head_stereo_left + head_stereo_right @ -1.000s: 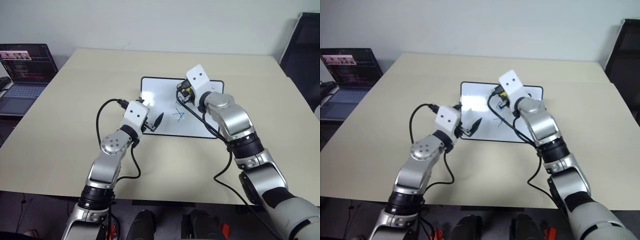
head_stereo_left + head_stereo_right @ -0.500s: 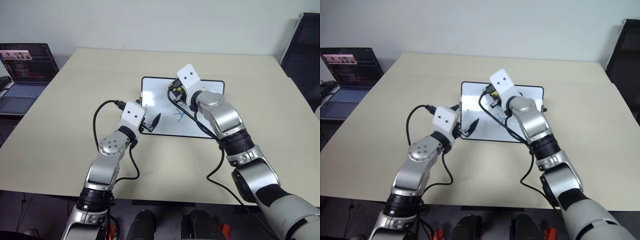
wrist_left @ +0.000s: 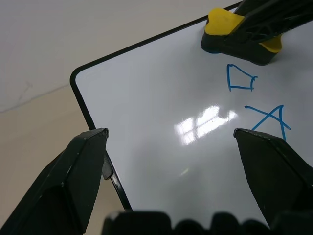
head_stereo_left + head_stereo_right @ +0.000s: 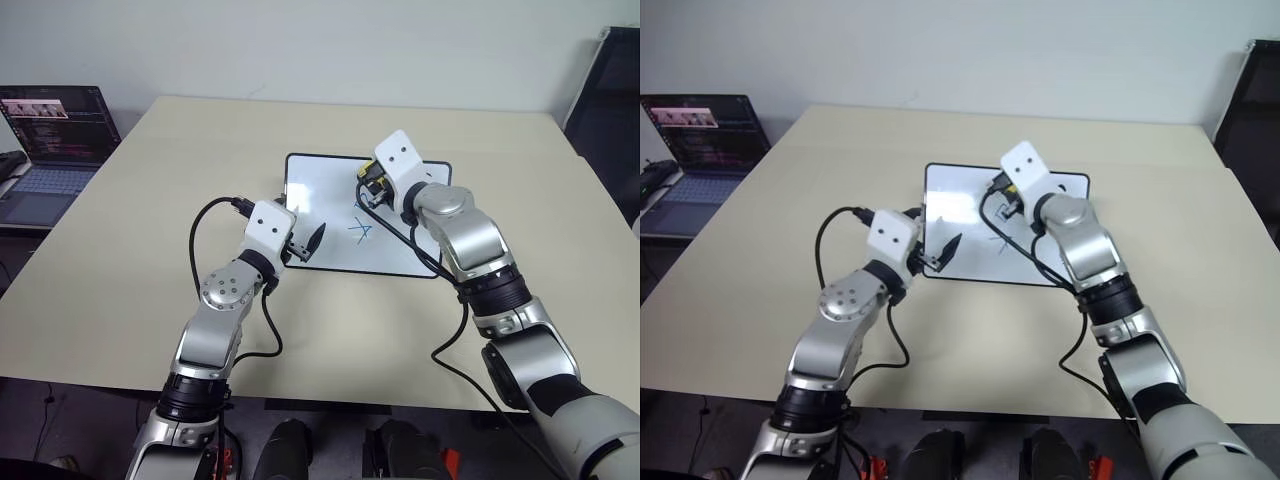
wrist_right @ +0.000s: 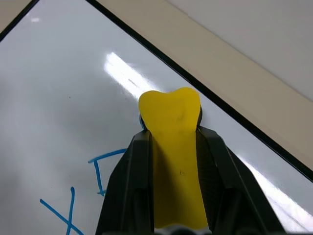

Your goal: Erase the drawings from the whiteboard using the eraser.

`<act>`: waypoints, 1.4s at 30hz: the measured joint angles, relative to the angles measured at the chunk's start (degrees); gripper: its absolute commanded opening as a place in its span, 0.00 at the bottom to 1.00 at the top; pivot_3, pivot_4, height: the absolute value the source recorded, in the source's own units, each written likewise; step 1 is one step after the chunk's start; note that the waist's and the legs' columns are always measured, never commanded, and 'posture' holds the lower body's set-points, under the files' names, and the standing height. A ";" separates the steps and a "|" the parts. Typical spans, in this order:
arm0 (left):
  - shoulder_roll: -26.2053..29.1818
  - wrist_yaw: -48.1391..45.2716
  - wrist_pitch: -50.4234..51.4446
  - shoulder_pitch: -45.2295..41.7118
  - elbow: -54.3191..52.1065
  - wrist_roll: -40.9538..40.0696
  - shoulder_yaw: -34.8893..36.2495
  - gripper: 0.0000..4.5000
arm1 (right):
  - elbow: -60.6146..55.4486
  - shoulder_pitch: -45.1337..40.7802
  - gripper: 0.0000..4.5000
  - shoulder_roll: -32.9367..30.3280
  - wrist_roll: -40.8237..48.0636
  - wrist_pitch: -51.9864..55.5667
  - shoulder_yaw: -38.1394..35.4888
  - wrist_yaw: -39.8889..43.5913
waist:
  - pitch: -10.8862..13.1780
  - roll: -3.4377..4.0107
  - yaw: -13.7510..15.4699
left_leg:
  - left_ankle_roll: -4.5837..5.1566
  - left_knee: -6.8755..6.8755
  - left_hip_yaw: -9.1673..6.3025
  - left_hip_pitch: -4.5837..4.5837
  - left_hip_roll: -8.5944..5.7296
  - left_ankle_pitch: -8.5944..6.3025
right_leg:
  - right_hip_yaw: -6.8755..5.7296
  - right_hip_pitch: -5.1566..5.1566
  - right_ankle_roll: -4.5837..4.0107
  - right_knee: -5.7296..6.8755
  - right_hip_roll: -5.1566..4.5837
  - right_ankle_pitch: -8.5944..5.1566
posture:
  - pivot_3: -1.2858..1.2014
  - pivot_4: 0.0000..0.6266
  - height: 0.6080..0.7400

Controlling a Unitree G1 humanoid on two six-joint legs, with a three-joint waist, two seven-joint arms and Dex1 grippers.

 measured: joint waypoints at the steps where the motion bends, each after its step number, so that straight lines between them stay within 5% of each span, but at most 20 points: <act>1: 0.00 -0.01 -0.03 -0.04 0.23 -0.01 0.01 1.00 | -0.48 0.46 0.19 -0.40 -0.06 -0.01 0.05 0.33 | 0.00 0.00 0.01 | 0.00 0.00 0.00 0.00 0.00 0.00 | -0.01 0.01 0.00 0.00 0.00 0.00 | 0.52 0.24 1.00; 13: -0.02 0.14 -0.17 -0.03 0.75 0.02 0.06 1.00 | -3.06 2.54 0.19 -3.34 -1.09 -0.05 1.36 3.50 | 0.00 0.00 0.00 | 0.00 0.09 -0.04 0.02 0.00 0.00 | -0.03 0.08 0.00 0.01 0.00 0.00 | 0.52 0.24 1.00; 42: -1.04 1.39 -0.03 1.40 -0.59 0.02 -0.06 1.00 | 8.94 -4.28 0.19 2.11 -2.67 -6.65 1.85 4.94 | 0.00 0.00 -0.43 | 0.00 0.09 -0.02 0.07 0.02 0.00 | 0.00 0.08 0.01 0.04 0.01 0.03 | 0.52 0.24 1.00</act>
